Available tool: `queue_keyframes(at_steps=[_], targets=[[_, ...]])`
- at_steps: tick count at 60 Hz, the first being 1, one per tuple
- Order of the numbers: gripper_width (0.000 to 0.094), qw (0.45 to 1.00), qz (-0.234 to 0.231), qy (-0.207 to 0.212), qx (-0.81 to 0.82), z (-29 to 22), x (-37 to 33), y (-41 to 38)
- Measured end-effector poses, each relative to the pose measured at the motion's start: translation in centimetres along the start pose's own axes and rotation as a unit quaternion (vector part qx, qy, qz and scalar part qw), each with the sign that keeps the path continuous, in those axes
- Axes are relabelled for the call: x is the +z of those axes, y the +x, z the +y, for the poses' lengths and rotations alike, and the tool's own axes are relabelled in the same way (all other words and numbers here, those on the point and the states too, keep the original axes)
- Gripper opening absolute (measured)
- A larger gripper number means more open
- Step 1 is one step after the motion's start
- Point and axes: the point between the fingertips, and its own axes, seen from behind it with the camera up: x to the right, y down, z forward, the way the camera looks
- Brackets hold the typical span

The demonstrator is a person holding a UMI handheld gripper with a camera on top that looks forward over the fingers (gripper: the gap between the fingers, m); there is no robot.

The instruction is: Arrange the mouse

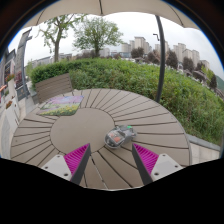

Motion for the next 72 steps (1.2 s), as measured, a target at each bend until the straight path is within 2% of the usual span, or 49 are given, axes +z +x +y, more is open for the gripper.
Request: queue_keyframes(at_steps=[17, 31, 38, 40, 42, 43, 49, 58, 66, 72], targets=[[0.0857, 1.0, 0.0, -0.014, 0.013, -1.6, 5.0, -0.2], [0.0793, 0.999, -0.021, -0.024, 0.001, -3.4, 8.3, -1.8], [0.071, 0.999, -0.014, -0.026, -0.019, -3.6, 9.1, -1.9], [0.0628, 0.999, -0.02, -0.024, -0.026, -3.5, 9.0, -2.4], [0.0492, 0.999, -0.029, -0.026, -0.031, -3.4, 9.0, -2.8], [0.0454, 0.999, -0.026, -0.025, -0.037, -3.6, 9.1, -2.7], [0.0401, 0.998, -0.024, -0.041, -0.05, -4.4, 8.5, -3.5], [0.0395, 0.998, -0.047, -0.004, -0.043, -12.7, 8.0, -7.6], [0.0393, 0.996, -0.082, 0.023, -0.003, -20.1, 10.0, -14.7], [0.0394, 0.995, -0.092, 0.028, 0.0, -22.2, 13.7, -20.2]])
